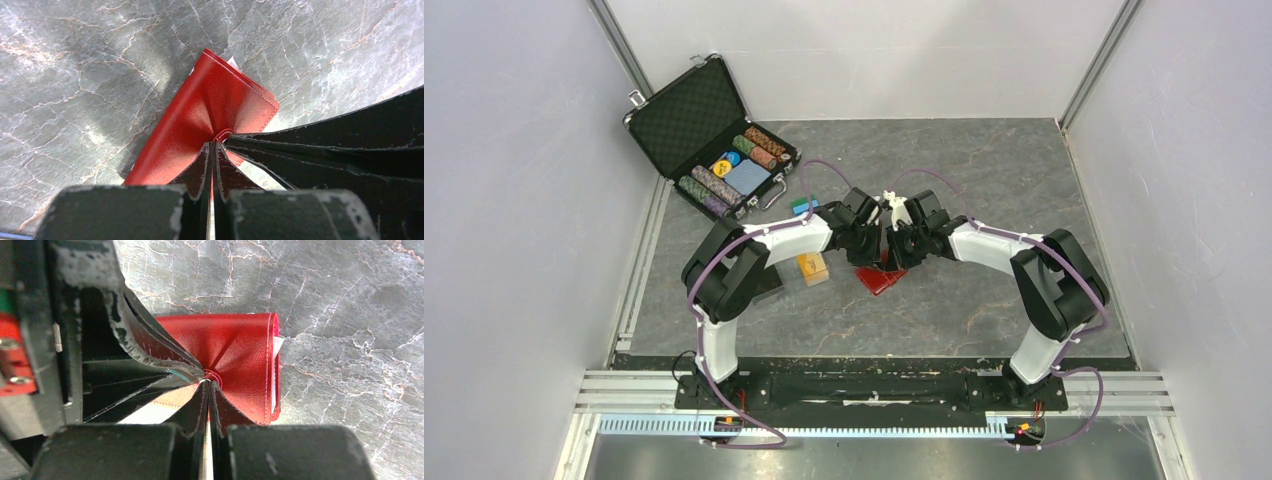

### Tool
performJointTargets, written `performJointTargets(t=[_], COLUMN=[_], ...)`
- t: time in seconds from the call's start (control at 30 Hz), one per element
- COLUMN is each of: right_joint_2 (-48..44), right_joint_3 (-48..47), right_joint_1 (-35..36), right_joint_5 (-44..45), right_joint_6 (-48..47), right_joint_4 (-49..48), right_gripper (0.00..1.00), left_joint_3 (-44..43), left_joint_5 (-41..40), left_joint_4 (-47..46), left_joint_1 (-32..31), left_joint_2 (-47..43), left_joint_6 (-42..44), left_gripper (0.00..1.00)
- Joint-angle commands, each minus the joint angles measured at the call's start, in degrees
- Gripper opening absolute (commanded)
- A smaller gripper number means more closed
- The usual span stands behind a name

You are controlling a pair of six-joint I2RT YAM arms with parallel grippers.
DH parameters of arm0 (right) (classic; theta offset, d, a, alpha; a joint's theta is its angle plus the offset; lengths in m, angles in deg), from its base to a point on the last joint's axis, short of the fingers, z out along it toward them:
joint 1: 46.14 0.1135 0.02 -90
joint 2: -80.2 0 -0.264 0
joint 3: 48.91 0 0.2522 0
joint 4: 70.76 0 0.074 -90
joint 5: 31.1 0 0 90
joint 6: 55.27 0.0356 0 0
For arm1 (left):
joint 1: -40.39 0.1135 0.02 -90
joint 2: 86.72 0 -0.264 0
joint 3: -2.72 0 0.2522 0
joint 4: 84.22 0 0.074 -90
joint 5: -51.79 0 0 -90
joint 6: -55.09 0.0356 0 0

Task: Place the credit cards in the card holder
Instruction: Close the card holder at the center of the board.

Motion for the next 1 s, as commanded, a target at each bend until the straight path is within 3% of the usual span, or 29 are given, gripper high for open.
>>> performJointTargets(t=[0.0,0.13,0.37,0.93,0.97], right_joint_2=[2.89,0.28,-3.83,-3.63,-3.65], right_joint_3=[0.94,-1.27,-2.87,-0.67,-0.44], right_joint_1=[2.13,1.89,-0.13,-1.08,-1.1], right_joint_5=[3.14,0.77,-1.03,-3.04,-2.98], right_joint_6=[-1.7,-1.23,0.16,-0.22,-0.23], right_joint_4=[3.73,3.25,1.72,-0.1,-0.08], right_gripper=[0.0,0.0,0.0,0.0,0.0], left_joint_3=[2.99,3.45,3.8,4.21,4.51], left_joint_5=[2.15,5.8,3.96,1.45,1.78], left_joint_4=[-4.03,-7.93,-7.63,-4.85,-5.45], left_joint_1=[0.26,0.45,0.45,0.51,0.66], left_joint_2=[-1.55,-3.09,-6.05,-6.64,-7.01], left_joint_6=[-0.14,-1.02,-0.79,-0.57,-1.0], left_gripper=[0.02,0.02,0.02,0.02,0.07])
